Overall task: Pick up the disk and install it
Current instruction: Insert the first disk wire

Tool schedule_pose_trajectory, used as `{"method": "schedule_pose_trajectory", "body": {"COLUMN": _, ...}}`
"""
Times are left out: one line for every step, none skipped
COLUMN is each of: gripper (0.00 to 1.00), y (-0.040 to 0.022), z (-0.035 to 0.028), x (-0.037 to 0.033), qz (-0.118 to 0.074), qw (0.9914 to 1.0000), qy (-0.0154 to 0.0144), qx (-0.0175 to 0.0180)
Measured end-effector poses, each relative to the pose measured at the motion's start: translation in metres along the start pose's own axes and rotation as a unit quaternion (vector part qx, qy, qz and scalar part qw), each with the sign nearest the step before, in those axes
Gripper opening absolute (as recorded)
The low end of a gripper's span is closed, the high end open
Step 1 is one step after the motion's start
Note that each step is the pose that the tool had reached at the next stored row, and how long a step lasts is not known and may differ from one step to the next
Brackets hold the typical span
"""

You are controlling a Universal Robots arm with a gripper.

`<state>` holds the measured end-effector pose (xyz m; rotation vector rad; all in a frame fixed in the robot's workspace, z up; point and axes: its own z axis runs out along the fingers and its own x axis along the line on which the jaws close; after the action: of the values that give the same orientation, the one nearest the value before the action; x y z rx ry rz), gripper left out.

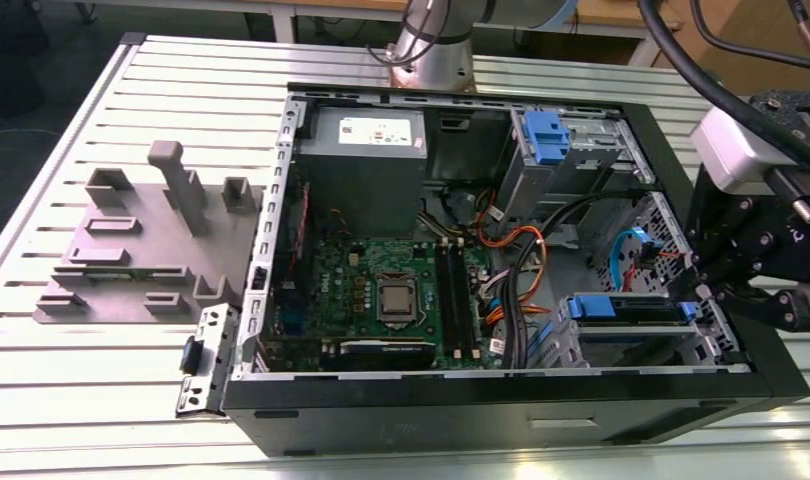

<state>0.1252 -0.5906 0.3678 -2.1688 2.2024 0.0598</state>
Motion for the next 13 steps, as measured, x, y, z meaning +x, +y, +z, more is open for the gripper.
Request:
{"method": "schedule_pose_trajectory", "body": {"gripper": 0.11, "y": -0.0016, "z": 0.0001, "x": -0.0002, "qz": 0.000, "qw": 1.00000, "qy": 0.0000, "qx": -0.0003}}
{"method": "schedule_pose_trajectory", "body": {"gripper": 0.11, "y": -0.0031, "z": 0.0003, "x": -0.0008, "qz": 0.000, "qw": 1.00000, "qy": 0.0000, "qx": -0.0006}}
{"method": "schedule_pose_trajectory", "body": {"gripper": 0.11, "y": -0.0046, "z": 0.0004, "x": -0.0019, "qz": 0.000, "qw": 1.00000, "qy": 0.0000, "qx": -0.0007}}
{"method": "schedule_pose_trajectory", "body": {"gripper": 0.11, "y": -0.0059, "z": 0.0006, "x": -0.0032, "qz": 0.000, "qw": 1.00000, "qy": 0.0001, "qx": -0.0009}}
{"method": "schedule_pose_trajectory", "body": {"gripper": 0.11, "y": -0.0069, "z": 0.0008, "x": -0.0048, "qz": 0.000, "qw": 1.00000, "qy": 0.0000, "qx": -0.0009}}
{"method": "schedule_pose_trajectory", "body": {"gripper": 0.11, "y": -0.0077, "z": 0.0010, "x": -0.0065, "qz": 0.000, "qw": 1.00000, "qy": 0.0001, "qx": -0.0010}}
{"method": "schedule_pose_trajectory", "body": {"gripper": 0.11, "y": -0.0084, "z": 0.0012, "x": -0.0084, "qz": 0.000, "qw": 1.00000, "qy": 0.0003, "qx": -0.0010}}
{"method": "schedule_pose_trajectory", "body": {"gripper": 0.11, "y": -0.0093, "z": 0.0014, "x": -0.0105, "qz": 0.000, "qw": 1.00000, "qy": 0.0006, "qx": -0.0009}}
{"method": "schedule_pose_trajectory", "body": {"gripper": 0.11, "y": -0.0101, "z": 0.0016, "x": -0.0124, "qz": 0.000, "qw": 1.00000, "qy": 0.0008, "qx": -0.0009}}
{"method": "schedule_pose_trajectory", "body": {"gripper": 0.11, "y": -0.0109, "z": 0.0018, "x": -0.0142, "qz": 0.000, "qw": 1.00000, "qy": 0.0010, "qx": -0.0009}}
{"method": "schedule_pose_trajectory", "body": {"gripper": 0.11, "y": -0.0119, "z": 0.0020, "x": -0.0159, "qz": 0.000, "qw": 1.00000, "qy": 0.0010, "qx": -0.0010}}
{"method": "schedule_pose_trajectory", "body": {"gripper": 0.11, "y": -0.0127, "z": 0.0023, "x": -0.0176, "qz": 0.000, "qw": 1.00000, "qy": 0.0010, "qx": -0.0010}}
{"method": "schedule_pose_trajectory", "body": {"gripper": 0.11, "y": -0.0136, "z": 0.0024, "x": -0.0193, "qz": 0.000, "qw": 1.00000, "qy": 0.0011, "qx": -0.0010}}
